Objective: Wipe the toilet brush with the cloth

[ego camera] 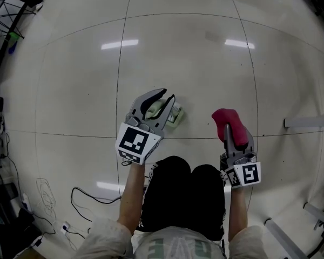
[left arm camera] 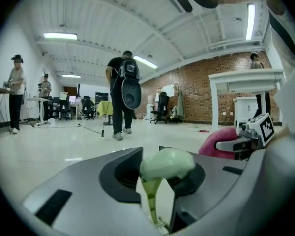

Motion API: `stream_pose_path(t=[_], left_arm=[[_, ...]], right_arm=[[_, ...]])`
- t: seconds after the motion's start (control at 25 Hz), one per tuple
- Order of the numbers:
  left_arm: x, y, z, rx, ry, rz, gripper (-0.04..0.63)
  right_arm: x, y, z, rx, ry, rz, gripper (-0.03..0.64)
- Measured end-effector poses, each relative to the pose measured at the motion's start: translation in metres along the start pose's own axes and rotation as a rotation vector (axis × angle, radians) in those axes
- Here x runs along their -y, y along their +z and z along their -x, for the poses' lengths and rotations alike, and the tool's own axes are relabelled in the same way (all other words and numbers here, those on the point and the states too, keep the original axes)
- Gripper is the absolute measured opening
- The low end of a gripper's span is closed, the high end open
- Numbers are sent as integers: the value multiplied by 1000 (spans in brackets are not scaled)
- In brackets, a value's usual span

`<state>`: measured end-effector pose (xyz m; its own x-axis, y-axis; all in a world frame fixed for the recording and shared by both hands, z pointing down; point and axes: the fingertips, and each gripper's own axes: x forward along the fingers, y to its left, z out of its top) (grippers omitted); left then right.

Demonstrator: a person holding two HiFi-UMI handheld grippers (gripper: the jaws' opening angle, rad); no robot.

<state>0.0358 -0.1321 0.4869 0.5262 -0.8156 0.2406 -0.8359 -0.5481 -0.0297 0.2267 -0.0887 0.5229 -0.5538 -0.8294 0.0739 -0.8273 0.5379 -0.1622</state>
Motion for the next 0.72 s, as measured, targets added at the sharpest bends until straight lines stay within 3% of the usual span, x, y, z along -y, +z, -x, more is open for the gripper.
stream_pose_path(t=[0.08, 0.16, 0.4, 0.56, 0.72], left_arm=[[-6, 8, 6, 63, 26, 45, 97], [-10, 18, 14, 116, 44, 70, 158], [-14, 52, 40, 180, 81, 131, 155], [-24, 120, 75, 231, 211, 221, 3], [-28, 246, 122, 287, 274, 259, 3]], right_arm=[[0, 1, -1, 0, 5, 3, 69], [-2, 3, -4, 3, 11, 3, 69], [-12, 37, -10, 21, 4, 6, 69], [-35, 123, -15, 24, -1, -19, 69], [-72, 258, -14, 23, 13, 4, 69]])
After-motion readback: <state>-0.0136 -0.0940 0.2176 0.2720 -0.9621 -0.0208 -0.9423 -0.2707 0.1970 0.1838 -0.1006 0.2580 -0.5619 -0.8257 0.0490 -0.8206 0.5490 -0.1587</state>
